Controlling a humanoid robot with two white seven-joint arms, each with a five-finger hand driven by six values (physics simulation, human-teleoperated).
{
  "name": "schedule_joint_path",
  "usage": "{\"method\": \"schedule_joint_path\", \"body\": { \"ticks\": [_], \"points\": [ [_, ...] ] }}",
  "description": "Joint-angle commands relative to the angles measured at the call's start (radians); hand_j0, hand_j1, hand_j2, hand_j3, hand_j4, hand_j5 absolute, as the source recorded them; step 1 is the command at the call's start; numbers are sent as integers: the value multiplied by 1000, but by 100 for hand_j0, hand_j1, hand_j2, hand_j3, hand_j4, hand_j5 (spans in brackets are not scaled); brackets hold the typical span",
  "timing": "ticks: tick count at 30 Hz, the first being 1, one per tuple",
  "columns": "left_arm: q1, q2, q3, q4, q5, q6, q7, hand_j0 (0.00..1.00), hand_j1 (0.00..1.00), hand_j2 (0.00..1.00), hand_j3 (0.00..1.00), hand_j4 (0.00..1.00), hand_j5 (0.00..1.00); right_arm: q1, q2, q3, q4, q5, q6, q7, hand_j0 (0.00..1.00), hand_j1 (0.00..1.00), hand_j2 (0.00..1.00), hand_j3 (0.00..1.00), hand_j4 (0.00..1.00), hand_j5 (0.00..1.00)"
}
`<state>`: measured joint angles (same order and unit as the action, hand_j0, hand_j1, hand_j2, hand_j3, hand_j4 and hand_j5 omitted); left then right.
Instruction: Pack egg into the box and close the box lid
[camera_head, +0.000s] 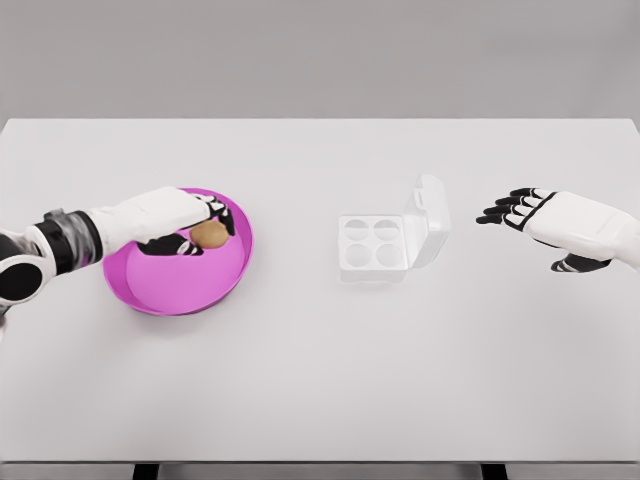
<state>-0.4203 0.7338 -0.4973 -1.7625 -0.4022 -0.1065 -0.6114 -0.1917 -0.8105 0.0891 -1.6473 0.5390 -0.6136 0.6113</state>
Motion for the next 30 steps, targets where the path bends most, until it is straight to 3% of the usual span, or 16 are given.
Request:
{"method": "schedule_joint_path", "body": {
  "ticks": [1, 30],
  "points": [
    [0, -13, 14, 0, 2, -25, 1, 38, 38, 38, 38, 38, 38, 0, -1, 0, 0, -5, 3, 0, 100, 100, 100, 100, 100, 100],
    [-41, -180, 0, 0, -3, -50, 1, 30, 30, 30, 30, 30, 30, 2, -1, 0, -2, -5, 3, 0, 100, 100, 100, 100, 100, 100]
  ]
}}
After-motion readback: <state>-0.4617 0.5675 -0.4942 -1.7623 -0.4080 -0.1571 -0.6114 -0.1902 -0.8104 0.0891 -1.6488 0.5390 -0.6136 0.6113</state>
